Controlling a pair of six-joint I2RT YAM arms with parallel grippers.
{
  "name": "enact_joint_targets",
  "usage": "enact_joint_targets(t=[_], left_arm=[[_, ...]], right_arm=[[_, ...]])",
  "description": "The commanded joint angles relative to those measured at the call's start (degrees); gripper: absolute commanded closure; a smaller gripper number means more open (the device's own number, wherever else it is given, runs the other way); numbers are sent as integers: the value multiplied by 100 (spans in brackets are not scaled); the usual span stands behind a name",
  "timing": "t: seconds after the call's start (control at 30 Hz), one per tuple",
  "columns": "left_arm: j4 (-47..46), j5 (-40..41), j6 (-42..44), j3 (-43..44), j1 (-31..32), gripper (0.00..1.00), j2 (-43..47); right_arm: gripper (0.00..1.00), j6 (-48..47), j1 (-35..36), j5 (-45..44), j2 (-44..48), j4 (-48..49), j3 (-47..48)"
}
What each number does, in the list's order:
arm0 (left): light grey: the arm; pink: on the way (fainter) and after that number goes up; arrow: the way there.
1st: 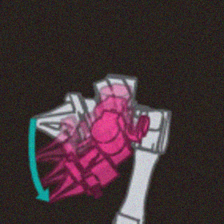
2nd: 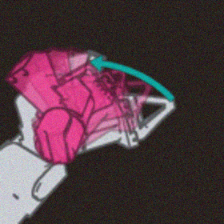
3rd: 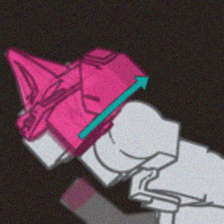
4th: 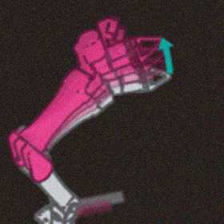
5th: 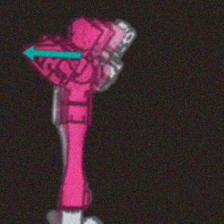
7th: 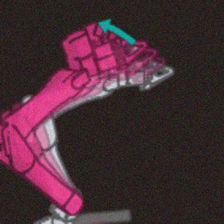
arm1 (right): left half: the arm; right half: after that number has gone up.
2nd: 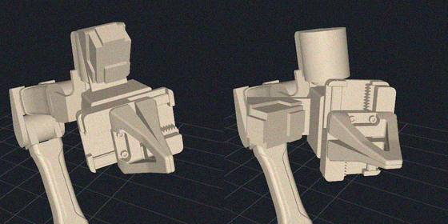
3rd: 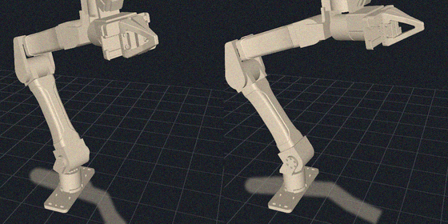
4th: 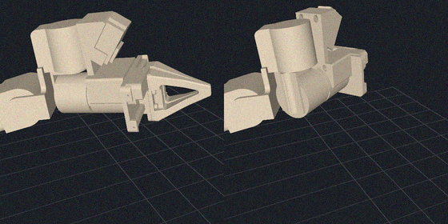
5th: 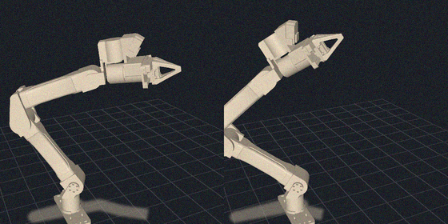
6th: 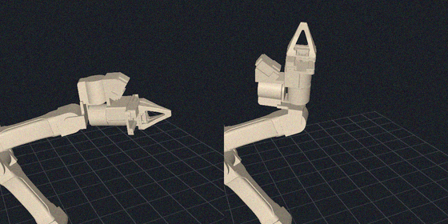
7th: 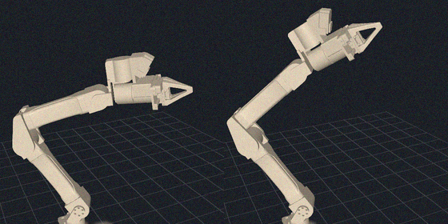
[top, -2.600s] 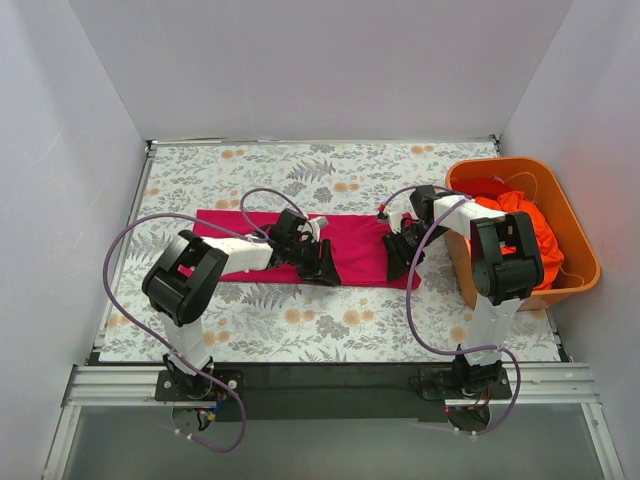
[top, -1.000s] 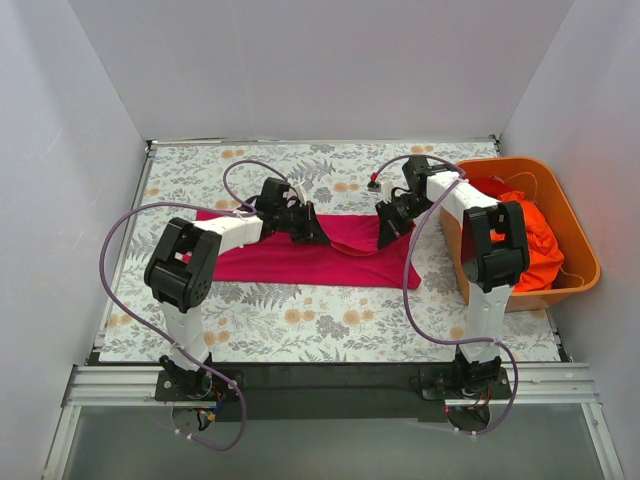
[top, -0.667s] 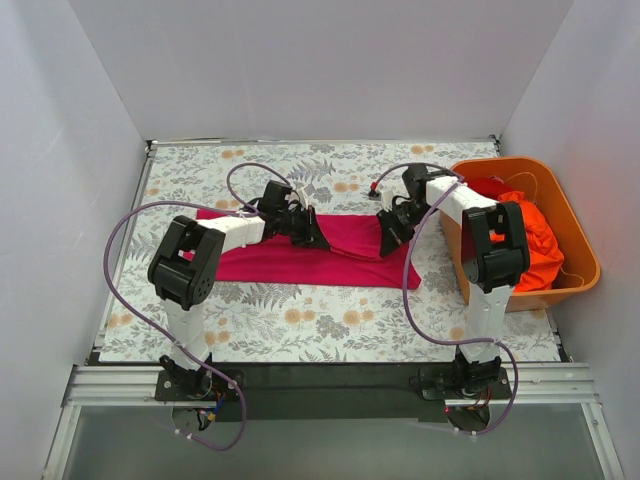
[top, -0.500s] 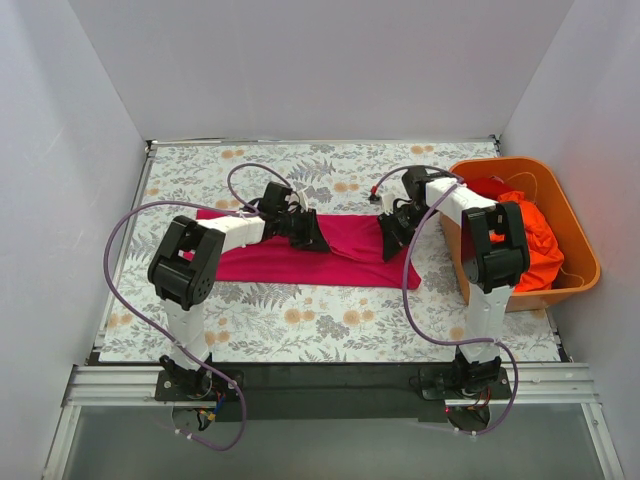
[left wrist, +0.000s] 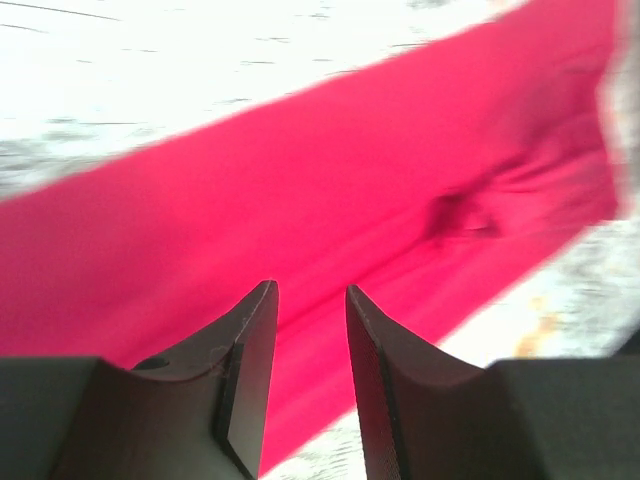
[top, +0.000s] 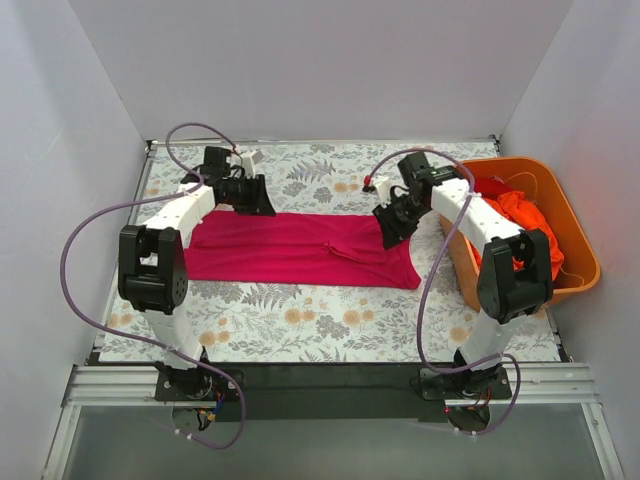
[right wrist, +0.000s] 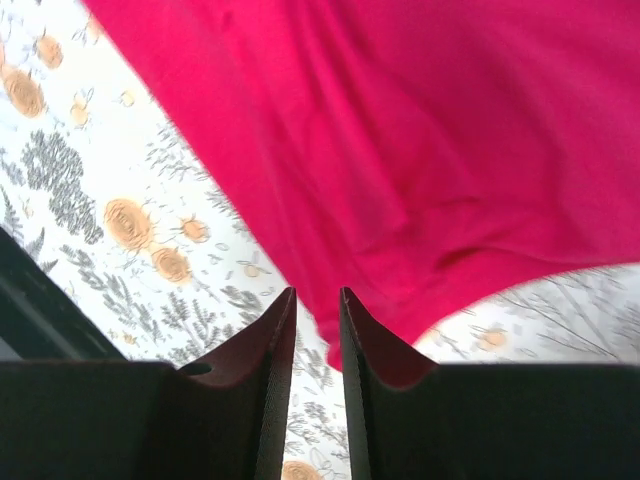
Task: Fold and stack the t-shirts
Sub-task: Fold the tshirt
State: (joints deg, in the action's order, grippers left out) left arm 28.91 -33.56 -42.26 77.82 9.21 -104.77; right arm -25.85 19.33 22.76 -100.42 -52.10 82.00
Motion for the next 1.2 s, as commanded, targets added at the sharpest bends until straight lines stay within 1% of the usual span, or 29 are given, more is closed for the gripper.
enact_joint_targets(t=[0.0, 0.1, 0.2, 0.23, 0.3, 0.33, 0.43, 0.5, 0.6, 0.63, 0.67, 0.73, 0.77, 0.8, 0.83, 0.87, 0.9, 0.93, 0.97, 1.0, 1.03, 1.07, 1.1, 1.13, 1.17], left_arm=[[1151, 796, 1570, 409, -200, 68, -166], [1275, 1297, 2063, 401, -323, 70, -403], [1074, 1650, 2283, 207, -376, 71, -509], [1021, 1921, 2310, 155, -385, 71, -527], [968, 2125, 2450, 32, -438, 71, -579], [942, 2343, 2468, -12, -464, 71, -606], [1020, 2538, 2512, -127, -648, 73, -650], [1117, 2521, 2538, -319, -806, 73, -563], [1135, 2556, 2609, -723, -904, 75, -308], [1135, 2548, 2600, -1073, -912, 75, -72], [1135, 2513, 2583, -1224, -912, 75, 43], [1222, 2372, 2469, -1497, -912, 75, 402], [1275, 2293, 2320, -1611, -912, 75, 527], [1389, 1936, 2293, -1604, -912, 74, 685], [1381, 1819, 2249, -1586, -912, 73, 851], [1346, 1757, 2179, -1447, -912, 72, 1175], [1337, 1469, 2187, -1323, -912, 68, 1283], [1389, 1336, 2257, -1148, -912, 68, 1353], [1407, 1256, 2301, -999, -878, 67, 1450], [1494, 1177, 2458, -719, -843, 67, 1468], [1556, 1002, 2555, -629, -807, 67, 1468], [1574, 1027, 2652, -576, -633, 67, 1451], [1644, 1062, 2853, -540, -518, 67, 1433], [1627, 1193, 2985, -566, -404, 68, 1416], [1627, 1272, 3100, -627, -133, 68, 1407]], right_arm=[[71, -61, 404, -219, -109, -29, -342], [71, -52, 633, -448, -363, 164, -386], [72, -78, 695, -808, -680, 445, -281], [73, -87, 703, -1000, -750, 498, -246], [74, -210, 703, -1203, -979, 630, -167], [75, -271, 703, -1448, -1058, 665, -132], [77, -535, 677, -1931, -1478, 929, -35], [80, -693, 599, -2143, -1716, 1061, 131], [82, -781, 458, -2513, -2366, 1237, 895], [82, -886, 379, -2627, -2725, 1307, 1141], [82, -939, 352, -2680, -2894, 1377, 1735], [82, -1149, 334, -2890, -3219, 1561, 2335], [81, -1212, 334, -2961, -3490, 1910, 2860], [79, -1247, 326, -3032, -3623, 2044, 3214], [78, -1291, 334, -3137, -3747, 2150, 3531], [76, -1352, 326, -3199, -3939, 2229, 3838], [75, -1379, 326, -3234, -3993, 2265, 4407], [74, -1405, 326, -3278, -3942, 2317, 4543], [70, -1440, 326, -3296, -3846, 2396, 4579], [67, -1423, 308, -3287, -3697, 2658, 4371], [64, -1397, 299, -3174, -3312, 2791, 4143], [58, -1310, 290, -3121, -3108, 2941, 3914], [55, -1231, 290, -3085, -2897, 3116, 3451], [53, -1160, 282, -2920, -2556, 3126, 3289], [50, -1090, 282, -2892, -2413, 3135, 3166]])
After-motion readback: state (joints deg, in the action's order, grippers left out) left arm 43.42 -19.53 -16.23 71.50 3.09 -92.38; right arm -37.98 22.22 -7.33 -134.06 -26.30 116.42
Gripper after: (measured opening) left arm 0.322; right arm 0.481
